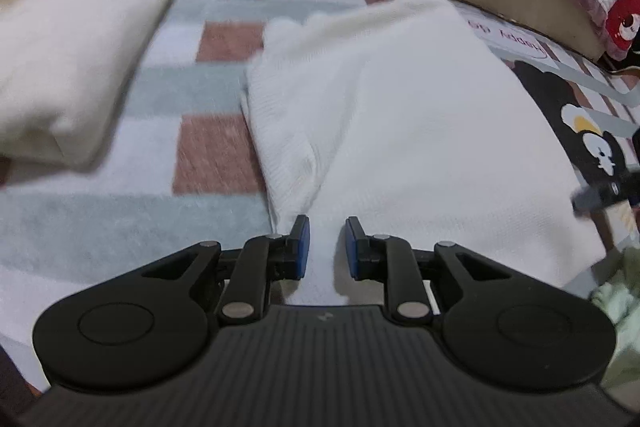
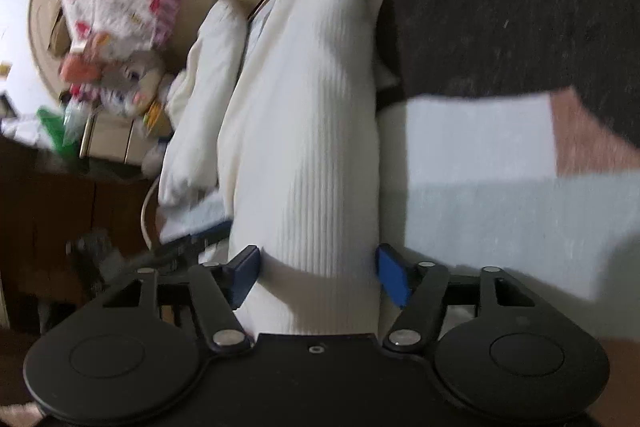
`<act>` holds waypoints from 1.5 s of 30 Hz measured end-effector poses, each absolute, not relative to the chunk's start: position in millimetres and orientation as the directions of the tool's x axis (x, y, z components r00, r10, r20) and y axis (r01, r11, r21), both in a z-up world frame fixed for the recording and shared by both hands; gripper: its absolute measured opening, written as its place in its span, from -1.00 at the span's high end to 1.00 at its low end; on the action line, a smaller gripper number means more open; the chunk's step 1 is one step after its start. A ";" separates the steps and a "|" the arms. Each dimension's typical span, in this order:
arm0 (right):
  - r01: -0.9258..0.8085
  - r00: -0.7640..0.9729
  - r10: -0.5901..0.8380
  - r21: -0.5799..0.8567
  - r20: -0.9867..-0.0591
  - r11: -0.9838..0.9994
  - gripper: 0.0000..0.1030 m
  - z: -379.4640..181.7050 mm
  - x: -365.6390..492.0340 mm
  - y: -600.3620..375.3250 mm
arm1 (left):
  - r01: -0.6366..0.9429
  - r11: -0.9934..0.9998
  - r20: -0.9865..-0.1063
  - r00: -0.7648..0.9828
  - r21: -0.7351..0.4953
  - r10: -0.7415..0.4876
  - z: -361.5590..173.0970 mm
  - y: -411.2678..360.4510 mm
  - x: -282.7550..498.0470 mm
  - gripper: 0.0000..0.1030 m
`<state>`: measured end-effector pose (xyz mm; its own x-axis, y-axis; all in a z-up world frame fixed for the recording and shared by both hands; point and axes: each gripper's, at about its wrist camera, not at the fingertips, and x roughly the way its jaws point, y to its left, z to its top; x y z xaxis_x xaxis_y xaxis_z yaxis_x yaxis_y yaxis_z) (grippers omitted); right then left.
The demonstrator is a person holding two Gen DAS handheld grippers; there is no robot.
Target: Fold clothes
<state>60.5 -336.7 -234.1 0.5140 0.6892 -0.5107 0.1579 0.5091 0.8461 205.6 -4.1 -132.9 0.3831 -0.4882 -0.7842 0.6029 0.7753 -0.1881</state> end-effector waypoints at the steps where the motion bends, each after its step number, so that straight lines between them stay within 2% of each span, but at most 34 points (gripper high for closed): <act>1: 0.159 0.505 0.704 0.855 -0.499 0.493 -0.46 -238.2 59.3 -333.2 | 0.609 0.771 -0.753 0.415 -0.187 -0.511 -125.9 -3.2 202.9 0.63; 4: 0.161 0.501 0.726 0.874 -0.472 0.458 -0.49 -244.7 60.3 -325.1 | 0.641 0.718 -0.609 0.463 -0.272 -0.644 -101.7 1.1 196.5 0.58; 6: 0.150 0.503 0.717 0.866 -0.483 0.477 -0.21 -241.3 67.0 -320.4 | 0.692 0.673 -0.570 0.451 -0.263 -0.687 -95.2 -6.3 183.7 0.55; 7: 0.121 0.504 0.707 0.851 -0.496 0.511 0.20 -235.4 69.7 -317.3 | 0.719 0.650 -0.565 0.439 -0.246 -0.699 -93.8 -11.7 175.8 0.47; 8: 0.089 0.517 0.708 0.853 -0.481 0.515 0.26 -227.5 70.7 -316.4 | 0.745 0.626 -0.559 0.426 -0.228 -0.711 -92.3 -17.1 167.9 0.37; 10: 0.037 0.553 0.720 0.875 -0.420 0.482 0.32 -210.9 70.9 -318.2 | 0.794 0.576 -0.550 0.399 -0.193 -0.734 -89.4 -27.8 152.2 0.33; 12: 0.010 0.568 0.720 0.878 -0.398 0.478 0.33 -192.4 75.8 -318.3 | 0.838 0.523 -0.542 0.370 -0.155 -0.755 -86.5 -38.6 136.5 0.33; 13: 0.001 0.566 0.718 0.872 -0.404 0.490 0.34 -183.1 80.0 -316.4 | 0.858 0.495 -0.538 0.356 -0.136 -0.764 -85.0 -44.0 128.6 0.31; 15: -0.012 0.559 0.715 0.858 -0.420 0.513 0.37 -165.9 88.7 -312.1 | 0.891 0.445 -0.532 0.336 -0.089 -0.777 -82.9 -54.8 113.0 0.12; 18: 0.002 0.541 0.704 0.838 -0.460 0.546 0.38 -149.1 103.6 -308.1 | 0.896 0.443 -0.538 0.377 0.007 -0.754 -84.0 -64.3 100.3 0.08; 19: 0.009 0.534 0.700 0.831 -0.474 0.556 0.38 -144.0 108.6 -306.9 | 0.896 0.444 -0.545 0.381 0.017 -0.747 -84.4 -65.8 99.6 0.00; 20: 0.013 0.530 0.698 0.828 -0.481 0.560 0.38 -140.3 113.7 -306.7 | 0.893 0.451 -0.555 0.385 0.020 -0.737 -85.2 -66.7 99.1 -0.20; 21: 0.018 0.526 0.699 0.828 -0.484 0.560 0.38 -137.6 118.8 -307.3 | 0.888 0.459 -0.564 0.398 0.036 -0.724 -86.6 -67.4 96.8 -0.28; 25: 0.048 0.536 0.707 0.852 -0.462 0.521 0.38 -137.3 120.4 -313.1 | 0.887 0.450 -0.568 0.426 0.107 -0.704 -90.0 -71.6 86.8 -0.34; 28: 0.058 0.542 0.711 0.864 -0.448 0.501 0.38 -138.1 119.9 -314.1 | 0.868 0.468 -0.551 0.475 0.166 -0.686 -92.8 -80.8 81.9 -0.51; 30: 0.063 0.547 0.713 0.870 -0.439 0.489 0.38 -138.5 117.0 -314.8 | 0.842 0.486 -0.531 0.529 0.233 -0.662 -98.2 -91.1 79.2 -0.58; 32: 0.068 0.549 0.720 0.882 -0.424 0.467 0.38 -139.8 115.9 -314.5 | 0.801 0.502 -0.500 0.597 0.327 -0.627 -107.7 -103.5 76.2 -0.74; 34: 0.070 0.550 0.729 0.892 -0.409 0.447 0.38 -141.2 113.9 -314.7 | 0.757 0.516 -0.497 0.652 0.400 -0.572 -118.9 -115.2 81.4 -0.72; 36: 0.064 0.550 0.736 0.899 -0.395 0.434 0.38 -142.4 111.2 -314.3 | 0.744 0.544 -0.500 0.666 0.388 -0.554 -121.9 -114.9 91.9 -0.10; 37: 0.061 0.550 0.737 0.900 -0.391 0.432 0.38 -143.1 109.7 -314.7 | 0.750 0.566 -0.512 0.654 0.343 -0.556 -118.7 -110.6 98.9 0.35; 39: 0.062 0.552 0.741 0.905 -0.383 0.421 0.34 -145.8 107.4 -317.0 | 0.756 0.604 -0.532 0.630 0.254 -0.566 -110.5 -101.4 108.6 0.46; 41: 0.085 0.562 0.747 0.923 -0.355 0.375 0.19 -150.5 107.5 -322.9 | 0.744 0.626 -0.534 0.636 0.232 -0.558 -107.3 -95.3 111.2 0.47; 42: 0.100 0.578 0.740 0.930 -0.343 0.354 0.10 -151.7 107.2 -328.0 | 0.737 0.635 -0.533 0.642 0.232 -0.551 -107.3 -93.1 112.3 0.47; 44: 0.138 0.625 0.703 0.935 -0.338 0.326 -0.32 -152.6 105.5 -341.5 | 0.729 0.655 -0.543 0.639 0.199 -0.546 -107.2 -87.2 118.2 0.47; 45: 0.167 0.650 0.675 0.932 -0.350 0.321 -0.36 -153.9 105.8 -350.9 | 0.727 0.665 -0.549 0.630 0.168 -0.549 -106.6 -84.2 122.5 0.47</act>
